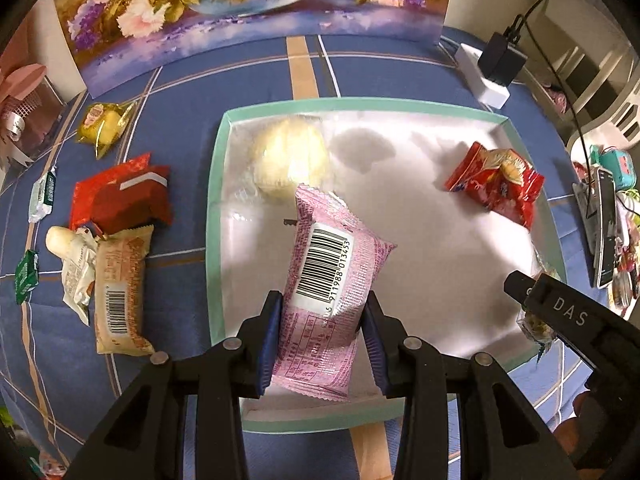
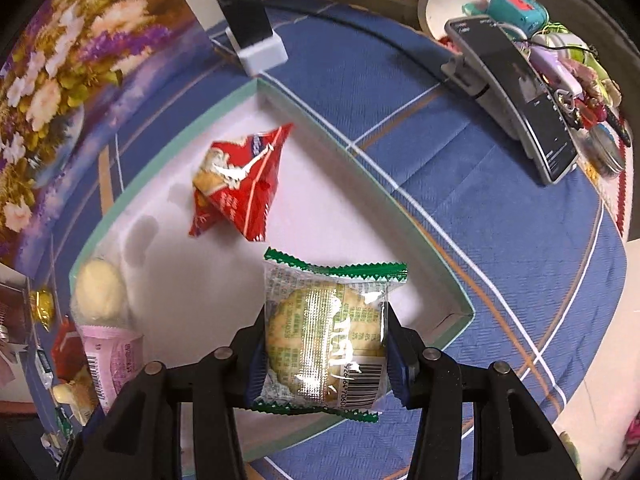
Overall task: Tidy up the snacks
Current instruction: 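Release the cookie bag in the tray with the right gripper while the left drops the pink bag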
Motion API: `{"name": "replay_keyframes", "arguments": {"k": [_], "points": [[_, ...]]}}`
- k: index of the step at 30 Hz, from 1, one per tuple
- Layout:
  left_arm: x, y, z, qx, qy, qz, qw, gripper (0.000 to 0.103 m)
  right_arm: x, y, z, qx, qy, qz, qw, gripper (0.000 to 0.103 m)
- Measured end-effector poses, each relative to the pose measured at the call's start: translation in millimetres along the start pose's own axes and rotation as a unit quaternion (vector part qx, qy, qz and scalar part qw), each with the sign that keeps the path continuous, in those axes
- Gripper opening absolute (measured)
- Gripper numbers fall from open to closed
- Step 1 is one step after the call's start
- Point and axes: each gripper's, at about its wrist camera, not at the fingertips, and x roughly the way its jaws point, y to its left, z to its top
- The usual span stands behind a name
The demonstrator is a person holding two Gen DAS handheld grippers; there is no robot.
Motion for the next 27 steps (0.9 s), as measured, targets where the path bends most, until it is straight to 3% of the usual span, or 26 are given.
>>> {"name": "replay_keyframes", "arguments": {"k": [4,5,7,18,22,27], "points": [[-3,1,0,-0.002,-0.001,0.0,1.0,0.044,2,0,-2,-0.001,0.002,-0.001,1.0,0.052],[-5,1,0,-0.004,-0.004,-0.003,1.0,0.057,1,0,-2,-0.001,0.0,-0.001,1.0,0.052],[-11,2,1,-0.007,-0.009,-0.012,0.9999,0.072,-1,0,-2,-0.001,-0.003,0.001,1.0,0.052],[-32,11,6,-0.022,-0.036,-0.009,0.9991,0.072,-15,-3,2,-0.002,-0.016,0.012,1.0,0.053],[-35,36,9,-0.059,-0.049,0.029,0.9966,0.09,-16,1,4,-0.008,-0.022,0.026,0.999,0.072],[-36,69,12,-0.117,-0.064,0.067,0.9888,0.093,-15,13,2,-0.035,-0.031,0.031,0.998,0.085]]}}
